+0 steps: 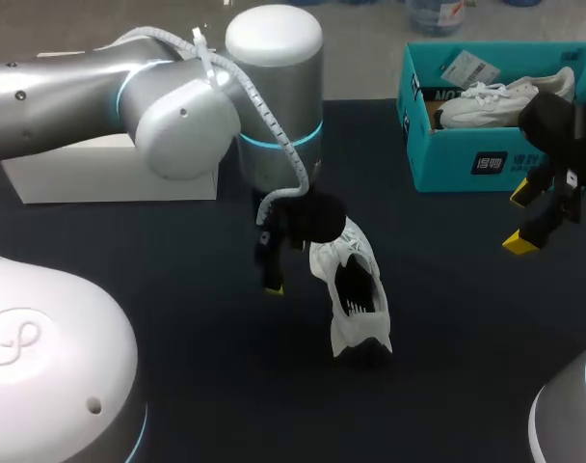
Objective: Take the shoe out of the shoebox, open the shoe tongue, remove and reinsert the insole, then place the shoe into the shoebox
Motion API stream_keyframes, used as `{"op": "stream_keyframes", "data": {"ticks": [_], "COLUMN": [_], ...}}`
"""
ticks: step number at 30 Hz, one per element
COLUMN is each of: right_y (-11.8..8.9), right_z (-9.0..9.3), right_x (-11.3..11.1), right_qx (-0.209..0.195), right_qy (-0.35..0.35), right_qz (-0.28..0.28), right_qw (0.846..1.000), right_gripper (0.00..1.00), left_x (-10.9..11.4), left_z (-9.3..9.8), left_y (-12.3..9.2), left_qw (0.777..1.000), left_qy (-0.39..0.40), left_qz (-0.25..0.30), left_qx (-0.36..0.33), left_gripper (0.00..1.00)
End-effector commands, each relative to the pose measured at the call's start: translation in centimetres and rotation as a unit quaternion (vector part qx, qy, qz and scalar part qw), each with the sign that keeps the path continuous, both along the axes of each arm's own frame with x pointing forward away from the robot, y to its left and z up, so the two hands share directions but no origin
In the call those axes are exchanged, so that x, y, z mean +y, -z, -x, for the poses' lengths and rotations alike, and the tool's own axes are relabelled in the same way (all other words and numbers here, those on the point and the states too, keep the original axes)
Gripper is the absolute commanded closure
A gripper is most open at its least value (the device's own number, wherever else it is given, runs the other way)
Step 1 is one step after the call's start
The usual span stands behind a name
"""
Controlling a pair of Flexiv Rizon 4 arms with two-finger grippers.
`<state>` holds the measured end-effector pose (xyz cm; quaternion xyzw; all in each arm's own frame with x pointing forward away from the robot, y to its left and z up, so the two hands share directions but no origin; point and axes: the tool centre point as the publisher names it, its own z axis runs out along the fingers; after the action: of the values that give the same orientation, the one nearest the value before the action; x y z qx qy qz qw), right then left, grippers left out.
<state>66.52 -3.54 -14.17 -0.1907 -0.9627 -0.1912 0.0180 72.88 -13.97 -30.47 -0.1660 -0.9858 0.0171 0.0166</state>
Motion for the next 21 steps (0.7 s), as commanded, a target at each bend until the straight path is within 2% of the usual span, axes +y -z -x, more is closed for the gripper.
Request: {"op": "stream_keyframes", "data": {"ticks": [1, 14, 17, 21], "right_y": [0.08, 0.08, 0.08, 0.08], "right_z": [-0.20, -0.20, -0.20, -0.20], "right_x": [0.05, 0.05, 0.05, 0.05], "right_qx": [0.002, 0.002, 0.002, 0.002], "right_qy": [-0.001, -0.001, -0.001, -0.001], "right_qz": [0.001, 0.001, 0.001, 0.001], "right_qw": [1.000, 1.000, 1.000, 1.000], "right_gripper": [0.00, 0.00, 0.00, 0.00], "left_x": [0.30, 0.30, 0.32, 0.15], "left_z": [1.56, 1.56, 0.68, 1.06], "left_y": [-0.39, -0.39, -0.62, -0.82], "left_qw": [1.000, 1.000, 0.999, 0.997], "left_qy": [-0.020, -0.020, -0.043, -0.075], "left_qz": [-0.003, -0.003, -0.003, 0.005], "left_qx": [0.000, 0.000, 0.019, 0.014], "left_gripper": [0.00, 0.00, 0.00, 0.00]}}
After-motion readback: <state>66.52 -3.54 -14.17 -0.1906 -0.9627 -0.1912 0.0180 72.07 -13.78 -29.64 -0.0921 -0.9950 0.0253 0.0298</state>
